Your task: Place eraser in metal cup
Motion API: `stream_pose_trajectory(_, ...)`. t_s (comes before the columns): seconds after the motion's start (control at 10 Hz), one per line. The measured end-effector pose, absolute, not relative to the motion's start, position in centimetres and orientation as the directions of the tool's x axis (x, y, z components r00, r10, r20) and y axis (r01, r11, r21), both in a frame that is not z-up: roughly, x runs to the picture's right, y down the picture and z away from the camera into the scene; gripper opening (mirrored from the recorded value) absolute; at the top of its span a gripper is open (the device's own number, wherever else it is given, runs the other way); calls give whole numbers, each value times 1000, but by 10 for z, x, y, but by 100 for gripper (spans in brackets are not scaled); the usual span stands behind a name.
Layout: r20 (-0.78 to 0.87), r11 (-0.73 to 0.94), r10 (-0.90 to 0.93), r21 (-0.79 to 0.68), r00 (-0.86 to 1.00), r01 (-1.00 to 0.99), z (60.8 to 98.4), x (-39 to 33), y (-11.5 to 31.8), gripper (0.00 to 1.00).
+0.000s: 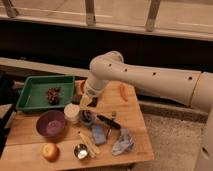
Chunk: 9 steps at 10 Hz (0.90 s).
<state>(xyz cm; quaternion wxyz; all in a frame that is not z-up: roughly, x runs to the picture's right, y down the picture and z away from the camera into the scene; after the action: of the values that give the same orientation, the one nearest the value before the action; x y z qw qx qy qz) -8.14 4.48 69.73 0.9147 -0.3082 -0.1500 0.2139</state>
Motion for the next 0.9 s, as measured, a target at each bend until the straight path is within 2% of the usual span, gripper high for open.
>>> stream_pose_trajectory(0.2, 161, 711, 471, -652, 867, -264, 695, -84, 61, 0)
stream_pose_trajectory(0.6, 252, 695, 425, -706, 869, -135, 663, -98, 126, 0)
stream_pose_trajectory(0.9, 344, 704, 354, -710, 870, -6, 646, -114, 151, 0)
